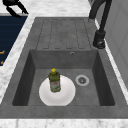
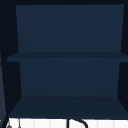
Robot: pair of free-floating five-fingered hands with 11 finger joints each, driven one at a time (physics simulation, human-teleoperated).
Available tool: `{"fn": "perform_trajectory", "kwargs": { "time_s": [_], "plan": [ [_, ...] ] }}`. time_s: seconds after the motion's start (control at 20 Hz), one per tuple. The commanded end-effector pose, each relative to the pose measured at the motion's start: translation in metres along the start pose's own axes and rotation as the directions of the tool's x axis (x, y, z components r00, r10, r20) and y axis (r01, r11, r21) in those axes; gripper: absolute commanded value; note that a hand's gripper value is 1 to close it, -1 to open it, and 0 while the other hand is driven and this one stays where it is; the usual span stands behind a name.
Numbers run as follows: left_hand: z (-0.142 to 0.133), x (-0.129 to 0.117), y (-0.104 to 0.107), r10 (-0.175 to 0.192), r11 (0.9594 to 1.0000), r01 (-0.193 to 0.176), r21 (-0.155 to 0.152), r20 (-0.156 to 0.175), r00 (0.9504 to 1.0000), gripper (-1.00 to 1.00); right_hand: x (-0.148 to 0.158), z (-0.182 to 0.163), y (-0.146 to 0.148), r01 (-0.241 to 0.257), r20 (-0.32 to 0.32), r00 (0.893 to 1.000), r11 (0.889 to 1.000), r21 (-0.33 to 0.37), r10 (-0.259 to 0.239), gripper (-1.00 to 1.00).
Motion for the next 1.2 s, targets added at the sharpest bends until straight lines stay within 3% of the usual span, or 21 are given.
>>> {"fn": "perform_trajectory", "kwargs": {
  "time_s": [0.0,0.5,1.15],
  "plan": [
    [0.0,0.0,0.0,0.0,1.0,0.0,0.0,0.0,1.0,0.0,0.014,0.014,-0.026,0.013,-0.048,0.999,0.999,-0.041,-0.015,1.0],
    [0.0,0.0,0.0,0.0,1.0,0.0,0.0,0.0,1.0,0.0,0.05,0.054,-0.082,0.068,-0.033,0.997,0.996,-0.048,-0.07,1.0],
    [0.0,0.0,0.0,0.0,1.0,0.0,0.0,0.0,1.0,0.0,0.102,0.103,-0.152,0.101,-0.009,0.995,0.994,-0.043,-0.102,1.0]
  ]
}}
